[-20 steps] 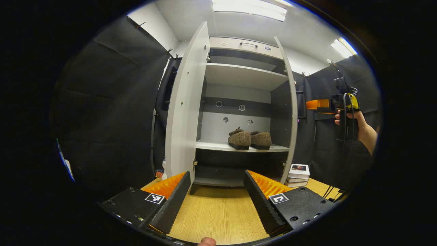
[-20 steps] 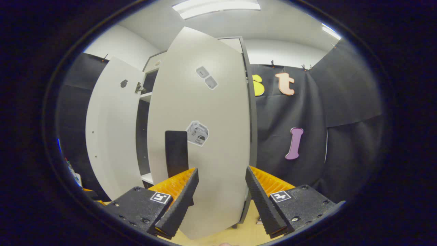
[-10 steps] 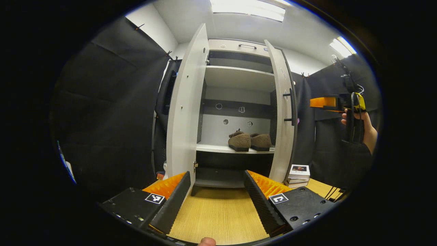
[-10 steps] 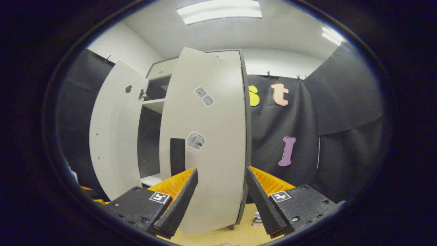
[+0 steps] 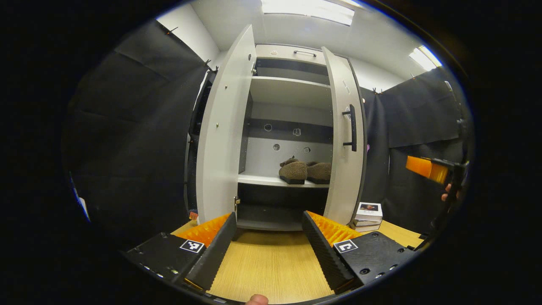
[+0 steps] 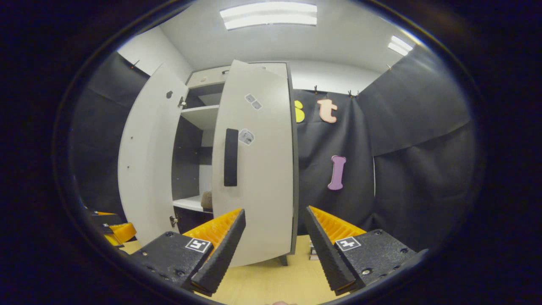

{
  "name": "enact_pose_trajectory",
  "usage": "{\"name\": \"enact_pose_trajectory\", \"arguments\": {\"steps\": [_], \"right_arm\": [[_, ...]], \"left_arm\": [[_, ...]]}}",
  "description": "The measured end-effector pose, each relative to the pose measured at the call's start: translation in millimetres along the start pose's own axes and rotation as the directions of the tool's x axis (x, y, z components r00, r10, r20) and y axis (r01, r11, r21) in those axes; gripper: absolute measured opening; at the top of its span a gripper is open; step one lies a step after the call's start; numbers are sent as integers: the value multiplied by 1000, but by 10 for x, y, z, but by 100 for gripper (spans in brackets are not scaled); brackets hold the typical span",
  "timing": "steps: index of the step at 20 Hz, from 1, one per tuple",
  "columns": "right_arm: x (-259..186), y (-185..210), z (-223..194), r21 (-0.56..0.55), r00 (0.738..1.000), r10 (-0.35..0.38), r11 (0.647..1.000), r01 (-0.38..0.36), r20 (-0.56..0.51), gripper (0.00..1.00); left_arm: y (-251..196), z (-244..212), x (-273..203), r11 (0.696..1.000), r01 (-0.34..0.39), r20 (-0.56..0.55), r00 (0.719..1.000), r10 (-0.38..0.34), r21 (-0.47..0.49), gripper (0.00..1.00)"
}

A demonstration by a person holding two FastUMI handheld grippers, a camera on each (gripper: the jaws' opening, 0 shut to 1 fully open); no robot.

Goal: Grab one shoe with the right hand and put it into the shoe cabinet, grab the other shoe with the left hand and put it into the shoe cabinet; then close the right door with the right hand and the left door with the left hand.

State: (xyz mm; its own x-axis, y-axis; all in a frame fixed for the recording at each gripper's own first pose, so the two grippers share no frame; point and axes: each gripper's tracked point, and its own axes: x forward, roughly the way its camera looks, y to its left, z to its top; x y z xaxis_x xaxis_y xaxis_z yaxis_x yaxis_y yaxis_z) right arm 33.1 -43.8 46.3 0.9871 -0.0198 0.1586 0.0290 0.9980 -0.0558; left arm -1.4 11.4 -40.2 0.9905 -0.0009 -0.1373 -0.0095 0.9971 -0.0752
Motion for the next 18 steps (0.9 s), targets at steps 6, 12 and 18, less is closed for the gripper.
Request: {"name": "enact_pose_trajectory", "arguments": {"steps": [6, 12, 18], "right_arm": [[-332, 8, -591, 21, 993, -28, 999, 30, -112, 92], [-321, -51, -625, 6, 991, -46, 999, 47, -129, 92], [-304, 146, -664, -17, 990, 1, 1000, -4, -138, 90]], "left_arm": [[-48, -16, 18, 1000, 11, -4, 1000, -11, -5, 99], [12, 556, -43, 998, 23, 100, 995, -16, -62, 99], [767, 1534, -77, 988, -40, 215, 974, 71, -147, 95]]}}
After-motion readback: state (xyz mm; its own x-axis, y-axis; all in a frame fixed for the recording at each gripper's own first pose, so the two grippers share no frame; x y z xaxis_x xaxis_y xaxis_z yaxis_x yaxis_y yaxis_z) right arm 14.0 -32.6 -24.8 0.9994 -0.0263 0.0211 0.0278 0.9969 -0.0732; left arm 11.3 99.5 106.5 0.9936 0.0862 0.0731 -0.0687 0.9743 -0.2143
